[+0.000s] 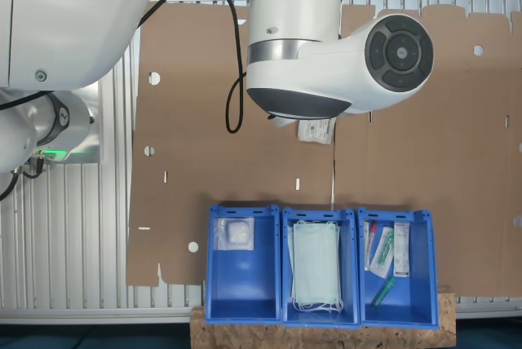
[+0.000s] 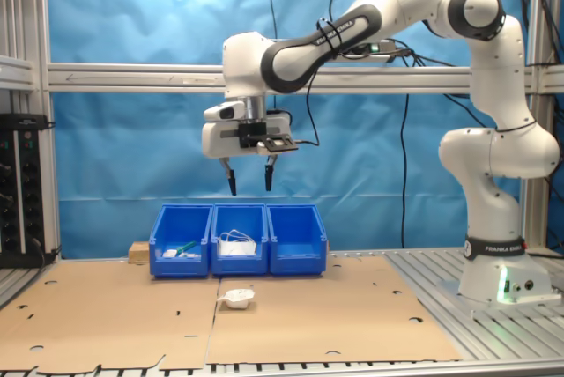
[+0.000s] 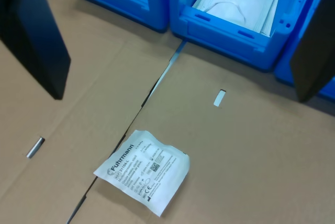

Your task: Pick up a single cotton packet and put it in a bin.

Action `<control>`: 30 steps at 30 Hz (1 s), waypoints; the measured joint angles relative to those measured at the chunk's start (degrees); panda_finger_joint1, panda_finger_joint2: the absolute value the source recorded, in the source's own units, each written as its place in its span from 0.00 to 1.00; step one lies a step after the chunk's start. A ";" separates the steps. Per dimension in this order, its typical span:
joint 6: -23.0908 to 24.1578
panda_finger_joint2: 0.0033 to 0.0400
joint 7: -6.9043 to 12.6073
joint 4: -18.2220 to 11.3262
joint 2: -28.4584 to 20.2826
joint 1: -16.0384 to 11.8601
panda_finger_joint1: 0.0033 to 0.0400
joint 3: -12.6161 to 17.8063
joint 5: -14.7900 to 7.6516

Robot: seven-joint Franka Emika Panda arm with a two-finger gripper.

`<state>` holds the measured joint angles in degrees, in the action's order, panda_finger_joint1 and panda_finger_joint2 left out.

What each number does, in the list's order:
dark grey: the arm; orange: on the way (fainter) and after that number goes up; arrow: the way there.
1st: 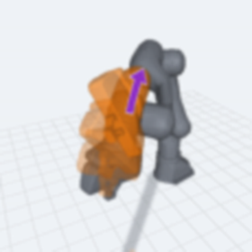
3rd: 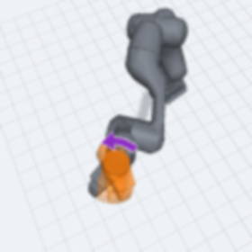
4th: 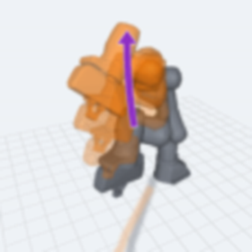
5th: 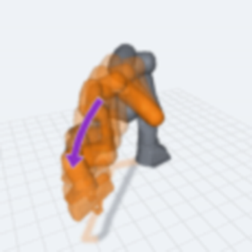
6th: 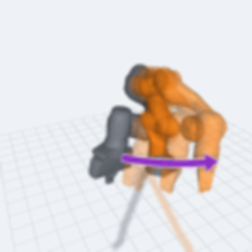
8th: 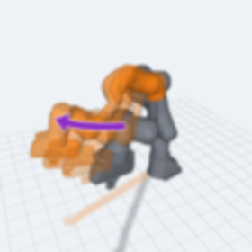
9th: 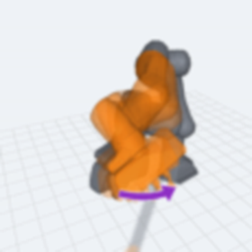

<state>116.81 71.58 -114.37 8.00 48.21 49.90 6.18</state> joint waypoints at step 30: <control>15.04 1.00 0.00 -5.12 12.01 -1.56 1.00 -0.74 0.88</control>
<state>131.85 71.58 -119.49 20.02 46.65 49.15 7.05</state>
